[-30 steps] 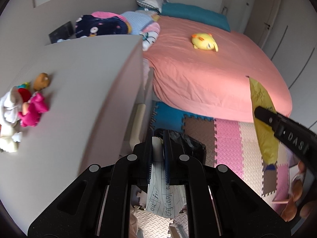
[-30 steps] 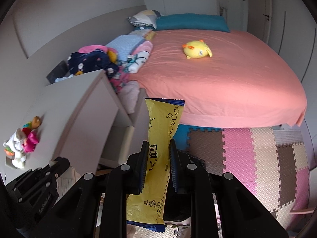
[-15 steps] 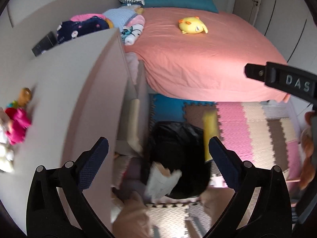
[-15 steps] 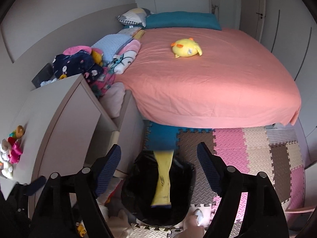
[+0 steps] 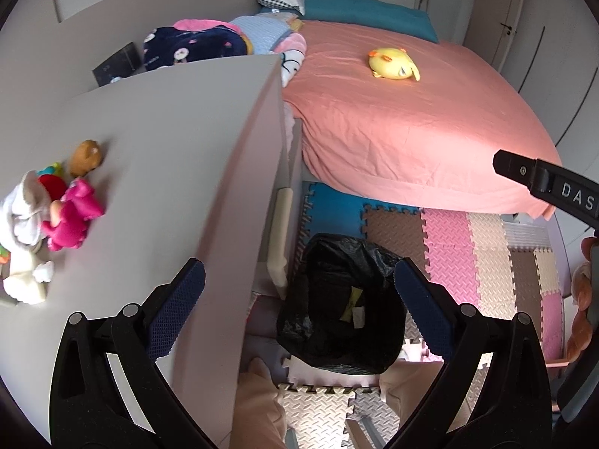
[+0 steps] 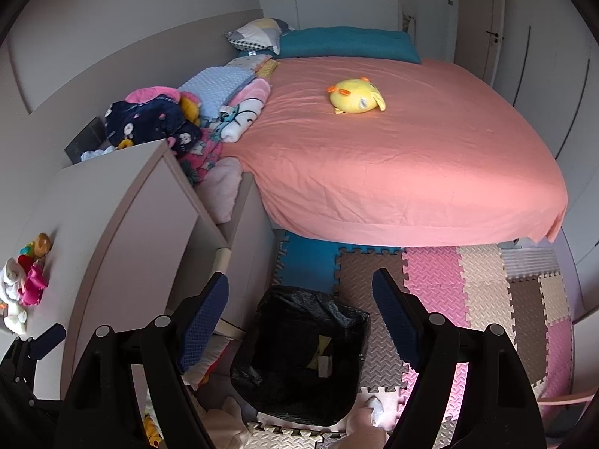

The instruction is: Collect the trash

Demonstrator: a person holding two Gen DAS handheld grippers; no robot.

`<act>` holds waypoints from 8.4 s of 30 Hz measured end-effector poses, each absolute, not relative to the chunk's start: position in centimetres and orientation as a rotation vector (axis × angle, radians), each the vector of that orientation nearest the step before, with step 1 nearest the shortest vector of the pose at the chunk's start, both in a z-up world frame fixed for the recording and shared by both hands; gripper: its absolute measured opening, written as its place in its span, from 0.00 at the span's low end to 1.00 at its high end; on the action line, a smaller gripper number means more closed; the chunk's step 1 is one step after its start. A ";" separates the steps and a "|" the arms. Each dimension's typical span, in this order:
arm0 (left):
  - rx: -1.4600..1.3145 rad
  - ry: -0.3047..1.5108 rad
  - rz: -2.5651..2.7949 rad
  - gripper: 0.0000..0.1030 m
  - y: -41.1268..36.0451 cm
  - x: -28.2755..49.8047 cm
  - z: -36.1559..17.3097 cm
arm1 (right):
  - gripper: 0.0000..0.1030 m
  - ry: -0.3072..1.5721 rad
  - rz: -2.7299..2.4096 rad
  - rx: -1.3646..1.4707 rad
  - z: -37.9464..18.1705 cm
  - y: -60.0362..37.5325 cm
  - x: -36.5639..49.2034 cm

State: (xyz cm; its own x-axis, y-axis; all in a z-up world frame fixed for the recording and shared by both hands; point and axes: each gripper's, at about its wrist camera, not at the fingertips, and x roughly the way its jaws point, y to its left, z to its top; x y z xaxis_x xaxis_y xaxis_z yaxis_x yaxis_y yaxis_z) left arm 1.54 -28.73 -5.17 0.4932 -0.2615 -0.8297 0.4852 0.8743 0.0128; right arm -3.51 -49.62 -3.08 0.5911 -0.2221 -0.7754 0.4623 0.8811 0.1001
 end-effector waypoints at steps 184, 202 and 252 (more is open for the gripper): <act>0.214 0.955 -0.522 0.94 -27.9 0.2 -3.3 | 0.75 0.815 -0.325 0.231 0.6 -48.0 -6.6; 0.116 0.936 -0.414 0.94 -20.8 2.0 -2.3 | 0.75 0.809 -0.233 0.190 1.0 -42.5 -4.3; -0.031 0.973 -0.022 0.53 0.2 8.4 -5.2 | 0.76 0.831 0.202 -0.018 0.9 -18.7 7.5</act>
